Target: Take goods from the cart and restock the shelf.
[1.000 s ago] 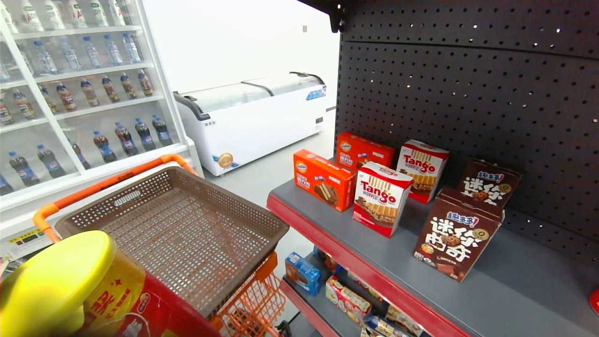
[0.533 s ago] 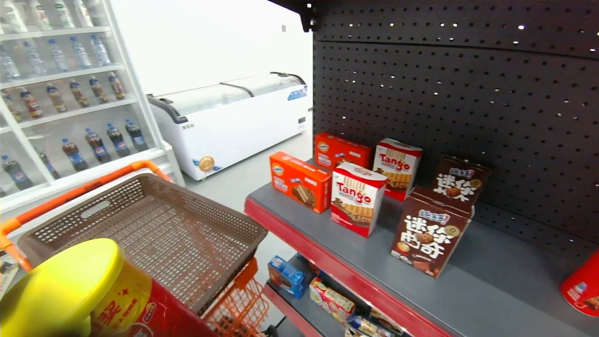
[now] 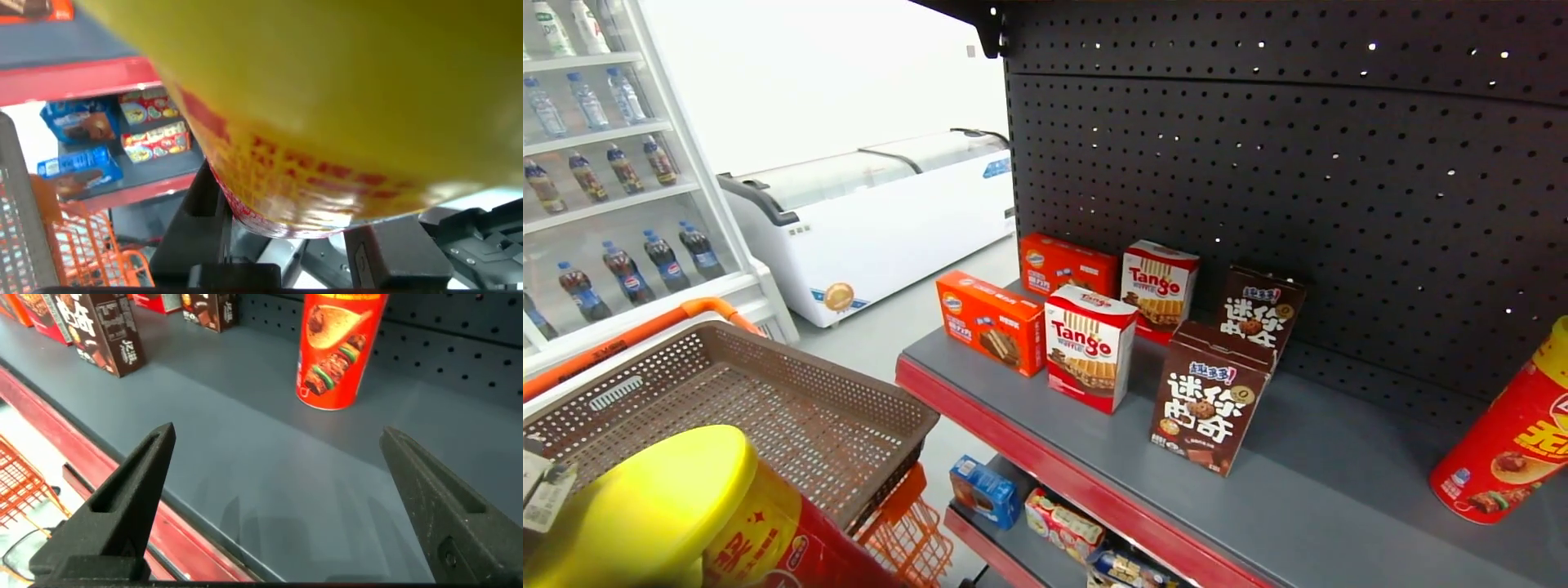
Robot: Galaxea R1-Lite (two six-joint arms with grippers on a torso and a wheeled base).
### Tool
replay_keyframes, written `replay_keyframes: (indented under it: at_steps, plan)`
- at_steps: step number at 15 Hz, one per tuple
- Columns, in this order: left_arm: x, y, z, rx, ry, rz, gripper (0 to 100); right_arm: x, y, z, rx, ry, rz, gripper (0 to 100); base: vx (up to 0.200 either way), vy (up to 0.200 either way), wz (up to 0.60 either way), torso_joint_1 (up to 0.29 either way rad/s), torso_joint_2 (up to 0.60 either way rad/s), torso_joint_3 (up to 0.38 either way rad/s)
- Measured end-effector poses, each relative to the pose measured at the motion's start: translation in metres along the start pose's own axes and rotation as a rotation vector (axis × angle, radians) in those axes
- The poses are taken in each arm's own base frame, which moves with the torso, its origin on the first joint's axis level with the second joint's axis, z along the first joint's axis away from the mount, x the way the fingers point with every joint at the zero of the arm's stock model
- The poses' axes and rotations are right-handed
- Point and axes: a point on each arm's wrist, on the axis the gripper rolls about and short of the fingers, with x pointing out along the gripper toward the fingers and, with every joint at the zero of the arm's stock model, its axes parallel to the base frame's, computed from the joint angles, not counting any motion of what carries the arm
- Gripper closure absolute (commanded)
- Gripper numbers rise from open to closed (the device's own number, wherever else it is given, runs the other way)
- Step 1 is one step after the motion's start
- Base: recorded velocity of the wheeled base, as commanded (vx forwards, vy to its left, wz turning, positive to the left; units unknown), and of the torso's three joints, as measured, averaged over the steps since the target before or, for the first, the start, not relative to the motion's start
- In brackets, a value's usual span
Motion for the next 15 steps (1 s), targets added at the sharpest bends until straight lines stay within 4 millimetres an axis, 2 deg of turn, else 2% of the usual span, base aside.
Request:
replay_keyframes:
  at_steps: [15]
  plan:
    - [0.001, 0.001, -0.011, -0.018, 0.032, 0.002, 100, 0.000, 0.000, 0.000, -0.002, 0.000, 0.000, 0, 0.000, 0.000, -0.60, 0.003, 0.00, 0.004]
